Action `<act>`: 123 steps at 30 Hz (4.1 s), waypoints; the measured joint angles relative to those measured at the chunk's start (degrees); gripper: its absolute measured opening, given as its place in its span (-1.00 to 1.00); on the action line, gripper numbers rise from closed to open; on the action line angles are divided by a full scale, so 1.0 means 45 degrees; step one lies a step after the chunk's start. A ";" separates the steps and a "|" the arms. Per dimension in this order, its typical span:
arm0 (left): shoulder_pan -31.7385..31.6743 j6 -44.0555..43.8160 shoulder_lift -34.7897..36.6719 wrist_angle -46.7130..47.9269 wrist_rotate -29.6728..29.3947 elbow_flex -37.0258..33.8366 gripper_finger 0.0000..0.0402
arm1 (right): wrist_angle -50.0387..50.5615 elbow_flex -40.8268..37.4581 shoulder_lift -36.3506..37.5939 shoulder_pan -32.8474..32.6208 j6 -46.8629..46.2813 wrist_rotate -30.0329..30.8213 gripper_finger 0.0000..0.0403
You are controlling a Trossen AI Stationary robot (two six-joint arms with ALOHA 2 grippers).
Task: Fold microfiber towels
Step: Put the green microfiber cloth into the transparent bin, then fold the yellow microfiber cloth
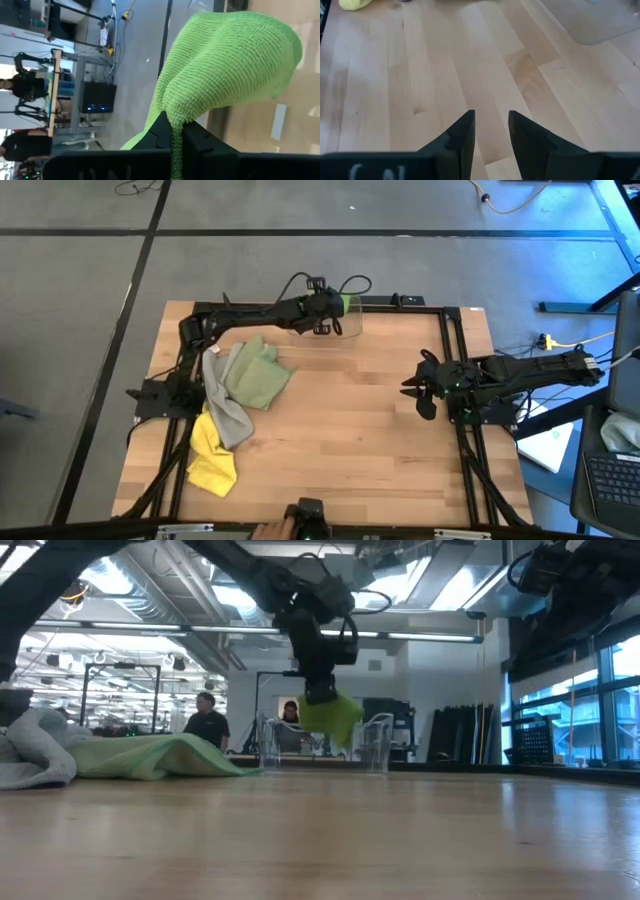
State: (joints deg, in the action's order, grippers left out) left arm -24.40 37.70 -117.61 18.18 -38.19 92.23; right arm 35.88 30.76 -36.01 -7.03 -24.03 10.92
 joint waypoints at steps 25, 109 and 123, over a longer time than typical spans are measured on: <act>0.0729 -0.0614 -0.1551 0.2540 0.1069 0.0032 -0.80 | 0.0068 -0.0015 -0.0175 0.0005 0.0069 0.0005 -0.40; -0.1590 -0.0697 -0.1635 0.9430 0.8841 0.5187 -0.49 | -0.1614 -0.1078 -0.0219 0.0005 0.0706 0.0627 -0.40; 0.0635 -0.6453 0.0194 1.5904 0.5782 0.7358 -0.57 | -0.3748 -0.1369 -0.1052 0.0005 0.2420 0.1005 -0.40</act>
State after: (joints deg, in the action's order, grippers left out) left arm -21.54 8.66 -116.74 89.75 -12.17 125.34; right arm 19.01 24.60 -40.74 -7.01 -13.15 15.44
